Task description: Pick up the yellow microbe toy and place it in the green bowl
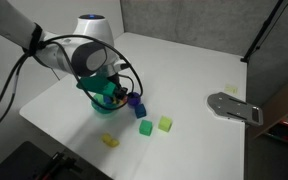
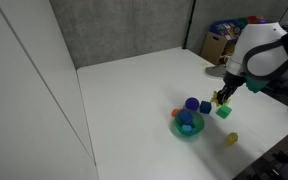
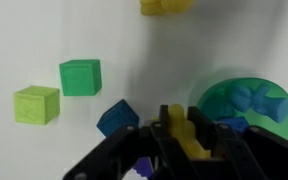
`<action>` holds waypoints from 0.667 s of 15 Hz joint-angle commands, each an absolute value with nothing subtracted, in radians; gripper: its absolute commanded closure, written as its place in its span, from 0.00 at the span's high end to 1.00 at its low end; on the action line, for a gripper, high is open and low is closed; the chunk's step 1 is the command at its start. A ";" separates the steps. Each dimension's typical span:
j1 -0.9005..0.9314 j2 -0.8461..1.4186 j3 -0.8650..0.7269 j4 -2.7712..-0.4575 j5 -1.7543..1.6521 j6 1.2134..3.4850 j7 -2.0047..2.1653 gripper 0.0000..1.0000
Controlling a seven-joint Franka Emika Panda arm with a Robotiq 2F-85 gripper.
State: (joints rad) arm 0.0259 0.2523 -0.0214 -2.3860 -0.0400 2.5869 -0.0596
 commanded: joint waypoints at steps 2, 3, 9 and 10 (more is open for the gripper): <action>0.087 0.250 0.021 -2.362 -0.084 2.569 -0.007 0.08; 0.100 0.260 0.029 -2.353 -0.091 2.566 0.002 0.08; 0.146 0.345 0.054 -2.317 -0.117 2.569 0.012 0.08; 0.150 0.363 0.056 -2.310 -0.117 2.571 0.010 0.08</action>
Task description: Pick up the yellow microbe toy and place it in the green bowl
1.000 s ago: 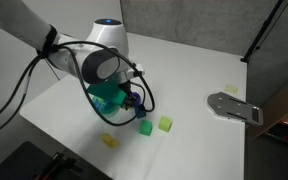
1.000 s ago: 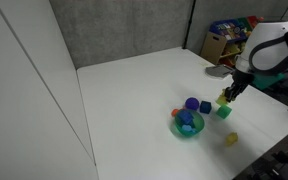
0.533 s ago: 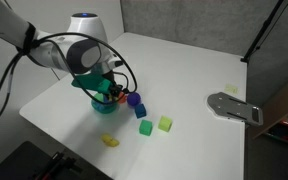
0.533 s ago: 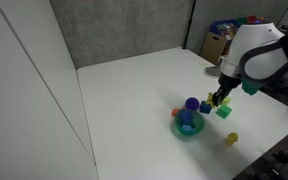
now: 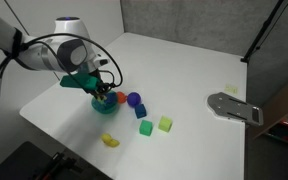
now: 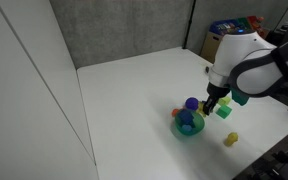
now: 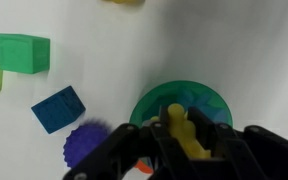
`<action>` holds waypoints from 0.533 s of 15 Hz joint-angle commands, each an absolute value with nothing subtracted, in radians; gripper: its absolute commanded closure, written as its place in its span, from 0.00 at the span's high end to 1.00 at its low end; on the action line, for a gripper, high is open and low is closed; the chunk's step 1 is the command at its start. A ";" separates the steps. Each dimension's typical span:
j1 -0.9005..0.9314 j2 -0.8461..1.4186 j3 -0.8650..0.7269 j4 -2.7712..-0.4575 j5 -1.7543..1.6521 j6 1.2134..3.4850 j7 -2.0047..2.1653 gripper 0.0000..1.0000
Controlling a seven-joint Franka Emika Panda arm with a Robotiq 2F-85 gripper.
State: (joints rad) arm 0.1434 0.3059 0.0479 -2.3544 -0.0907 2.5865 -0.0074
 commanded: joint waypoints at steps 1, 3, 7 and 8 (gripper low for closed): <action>0.154 0.383 0.057 -2.300 -0.118 2.572 0.011 0.08; 0.165 0.419 0.053 -2.278 -0.126 2.569 0.013 0.08; 0.174 0.468 0.047 -2.240 -0.140 2.562 0.012 0.52; 0.174 0.475 0.047 -2.232 -0.140 2.562 0.011 0.53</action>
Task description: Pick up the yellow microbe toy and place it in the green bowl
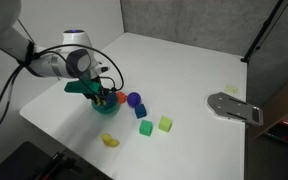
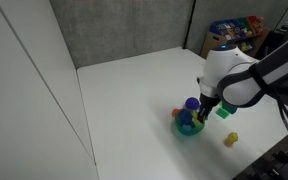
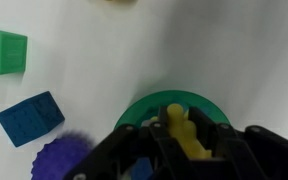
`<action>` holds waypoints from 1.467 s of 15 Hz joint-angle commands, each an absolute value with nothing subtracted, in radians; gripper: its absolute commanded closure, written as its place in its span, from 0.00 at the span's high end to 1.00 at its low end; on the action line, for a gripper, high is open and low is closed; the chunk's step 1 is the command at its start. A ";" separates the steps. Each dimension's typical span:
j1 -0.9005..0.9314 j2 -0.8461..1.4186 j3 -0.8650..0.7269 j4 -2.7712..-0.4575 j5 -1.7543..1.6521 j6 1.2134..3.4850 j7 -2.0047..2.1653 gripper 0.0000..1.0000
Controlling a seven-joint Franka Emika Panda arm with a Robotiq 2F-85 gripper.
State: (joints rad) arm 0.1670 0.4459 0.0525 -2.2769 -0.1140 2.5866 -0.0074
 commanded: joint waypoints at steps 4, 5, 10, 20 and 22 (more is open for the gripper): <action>0.172 0.474 0.055 -2.219 -0.127 2.554 0.007 0.82; 0.167 0.463 0.060 -2.221 -0.119 2.548 0.003 0.91; 0.145 0.407 0.060 -2.229 -0.085 2.520 0.014 1.00; 0.073 0.216 0.039 -2.238 0.009 2.351 0.065 1.00; 0.060 0.161 0.033 -2.248 0.025 2.320 0.073 1.00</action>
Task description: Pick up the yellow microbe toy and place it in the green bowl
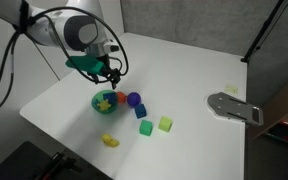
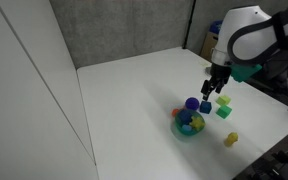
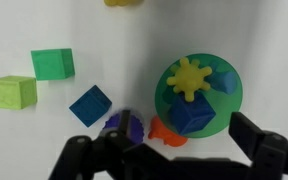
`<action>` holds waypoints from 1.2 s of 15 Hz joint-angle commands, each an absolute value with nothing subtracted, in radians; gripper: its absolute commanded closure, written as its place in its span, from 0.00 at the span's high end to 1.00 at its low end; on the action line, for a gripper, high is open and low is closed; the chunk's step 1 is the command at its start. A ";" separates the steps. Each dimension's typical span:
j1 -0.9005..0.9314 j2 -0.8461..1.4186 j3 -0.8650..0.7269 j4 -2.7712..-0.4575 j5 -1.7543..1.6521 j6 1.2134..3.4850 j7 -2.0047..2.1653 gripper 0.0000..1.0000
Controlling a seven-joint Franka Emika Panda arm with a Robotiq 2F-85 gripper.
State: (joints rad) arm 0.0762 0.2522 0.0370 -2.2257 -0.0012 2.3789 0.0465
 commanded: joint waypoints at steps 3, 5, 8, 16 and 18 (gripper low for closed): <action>0.046 0.085 0.021 -2.252 0.024 2.279 0.090 1.00; 0.038 0.042 0.015 -2.244 0.020 2.241 0.099 1.00; 0.031 -0.018 0.011 -2.231 0.009 2.170 0.111 1.00; 0.011 -0.173 0.010 -2.193 -0.006 1.994 0.143 1.00; 0.007 -0.199 0.011 -2.184 -0.002 1.970 0.139 1.00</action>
State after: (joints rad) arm 0.0172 -0.1580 0.0084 -2.2086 0.0070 2.0276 0.1259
